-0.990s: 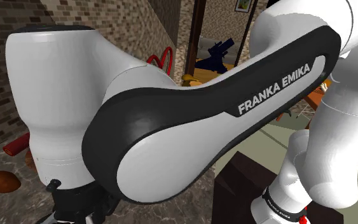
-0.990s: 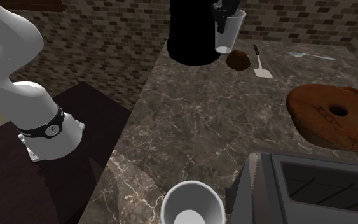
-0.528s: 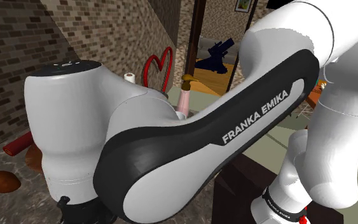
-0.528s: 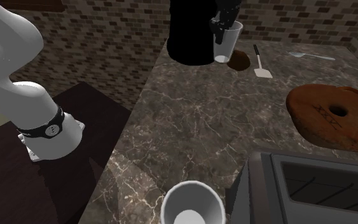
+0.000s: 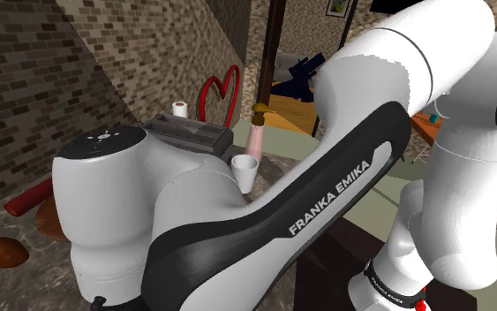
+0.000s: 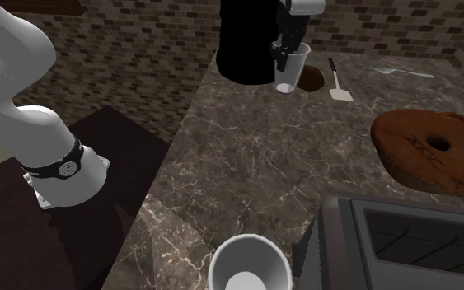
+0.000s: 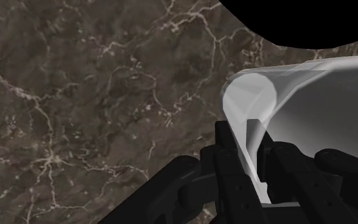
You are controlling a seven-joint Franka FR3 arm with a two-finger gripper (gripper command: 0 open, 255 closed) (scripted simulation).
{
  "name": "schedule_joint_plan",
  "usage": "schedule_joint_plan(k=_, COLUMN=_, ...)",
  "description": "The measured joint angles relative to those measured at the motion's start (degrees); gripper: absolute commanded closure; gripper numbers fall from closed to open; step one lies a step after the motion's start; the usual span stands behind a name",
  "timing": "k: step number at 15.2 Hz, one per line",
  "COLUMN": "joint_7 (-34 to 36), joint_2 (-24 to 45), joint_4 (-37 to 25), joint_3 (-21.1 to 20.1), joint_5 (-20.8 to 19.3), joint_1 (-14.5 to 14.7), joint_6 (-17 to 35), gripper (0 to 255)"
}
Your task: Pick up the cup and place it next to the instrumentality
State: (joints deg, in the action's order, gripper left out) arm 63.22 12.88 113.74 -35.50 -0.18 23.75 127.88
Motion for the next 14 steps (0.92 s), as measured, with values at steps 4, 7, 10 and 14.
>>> schedule_joint_plan(k=4, joint_7=0.0, joint_2=0.4, joint_4=0.4, joint_3=0.1, joint_5=-0.3, joint_1=0.1, joint_6=0.8, gripper=255)
schedule_joint_plan(k=7, joint_7=0.0, joint_2=0.5, joint_4=0.4, joint_3=0.1, joint_5=-0.3, joint_1=0.1, joint_6=0.9, gripper=255)
schedule_joint_plan(k=10, joint_7=0.1, joint_2=0.5, joint_4=0.4, joint_3=0.1, joint_5=-0.3, joint_1=0.1, joint_6=0.9, gripper=0)
schedule_joint_plan(k=14, joint_7=0.1, joint_2=0.5, joint_4=0.4, joint_3=0.1, joint_5=-0.3, joint_1=0.1, joint_6=0.9, gripper=0)
